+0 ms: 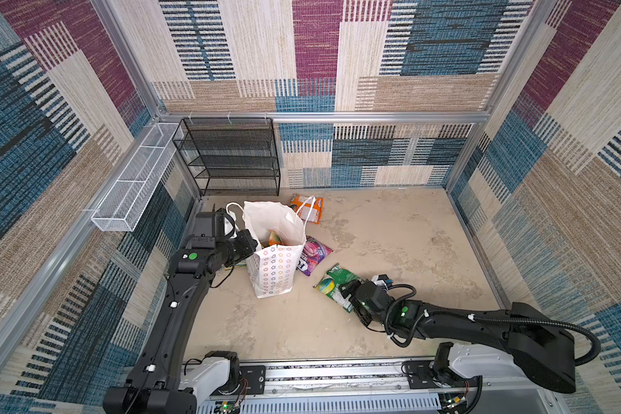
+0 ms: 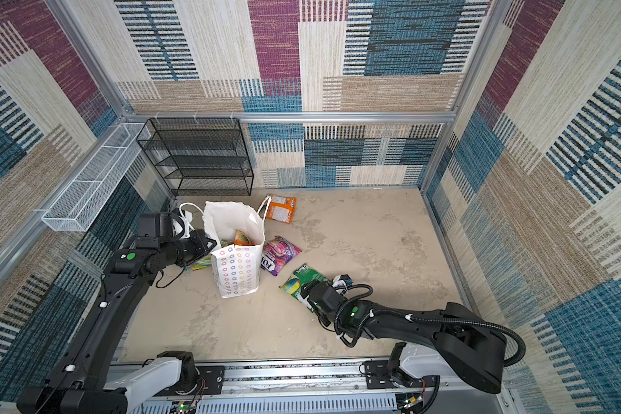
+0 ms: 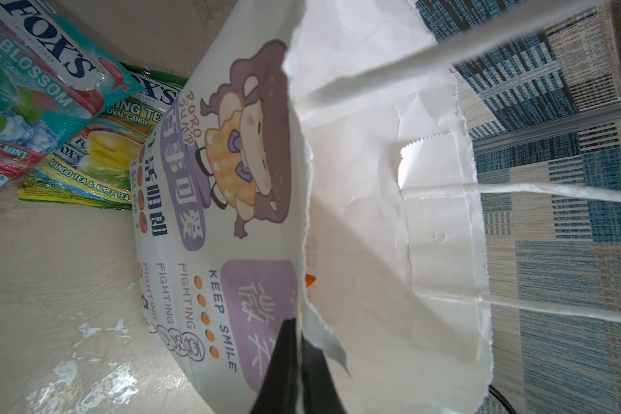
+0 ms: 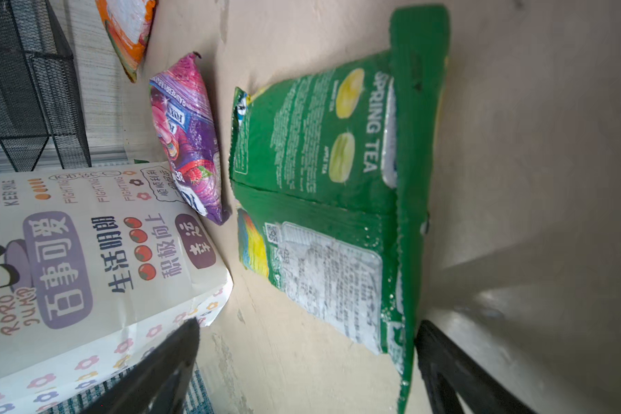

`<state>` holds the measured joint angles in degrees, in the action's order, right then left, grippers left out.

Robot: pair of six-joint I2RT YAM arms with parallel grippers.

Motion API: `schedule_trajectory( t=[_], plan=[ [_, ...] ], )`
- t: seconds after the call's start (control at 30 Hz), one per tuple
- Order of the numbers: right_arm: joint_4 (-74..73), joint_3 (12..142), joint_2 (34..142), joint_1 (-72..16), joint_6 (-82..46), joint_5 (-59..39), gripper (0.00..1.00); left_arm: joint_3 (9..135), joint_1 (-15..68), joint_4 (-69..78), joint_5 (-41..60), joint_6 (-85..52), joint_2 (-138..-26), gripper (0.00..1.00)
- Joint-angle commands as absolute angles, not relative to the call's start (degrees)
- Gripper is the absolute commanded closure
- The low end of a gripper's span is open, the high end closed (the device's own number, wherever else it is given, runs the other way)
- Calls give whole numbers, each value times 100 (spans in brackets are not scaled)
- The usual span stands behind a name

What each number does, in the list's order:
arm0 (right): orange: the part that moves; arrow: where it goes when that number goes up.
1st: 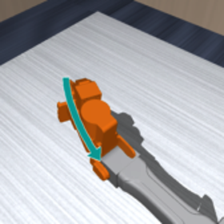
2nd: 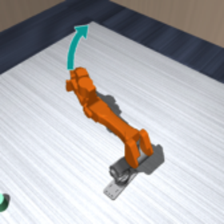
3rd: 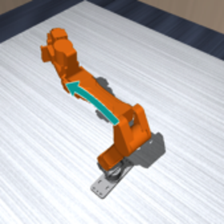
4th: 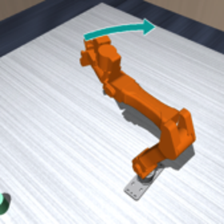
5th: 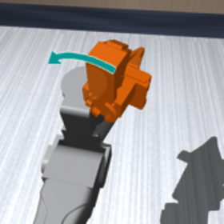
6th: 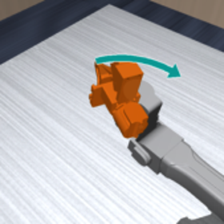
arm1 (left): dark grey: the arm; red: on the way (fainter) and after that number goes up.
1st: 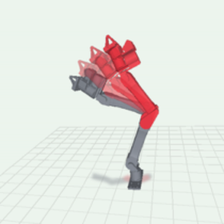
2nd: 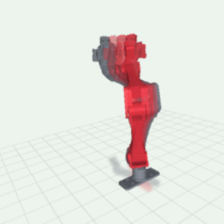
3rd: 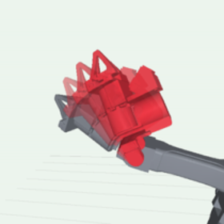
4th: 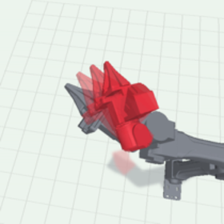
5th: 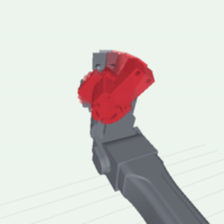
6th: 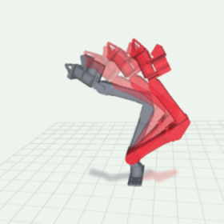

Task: Place the snacks into the paper bag
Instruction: 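Close the right gripper on the green Spring Tea packet's edge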

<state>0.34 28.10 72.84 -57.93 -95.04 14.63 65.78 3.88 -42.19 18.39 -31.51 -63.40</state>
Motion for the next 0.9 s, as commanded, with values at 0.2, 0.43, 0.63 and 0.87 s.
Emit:
schedule_trajectory(
  t=[0.2,0.43,0.63,0.87],
  plan=[
    [26,2801,7374,-5824,-10062,1664,7,6591,382,-3999,1793,-3057,-6294,100],
    [-146,2892,7645,-5810,-9908,1652,14,6586,383,-3999,1793,-3059,-6300,100],
    [-157,3072,7925,-5792,-9859,1557,24,6591,383,-3999,1767,-3058,-6260,100],
    [-263,3111,8106,-5688,-9817,1420,41,6592,379,-3999,1775,-3043,-6250,100]
  ],
)
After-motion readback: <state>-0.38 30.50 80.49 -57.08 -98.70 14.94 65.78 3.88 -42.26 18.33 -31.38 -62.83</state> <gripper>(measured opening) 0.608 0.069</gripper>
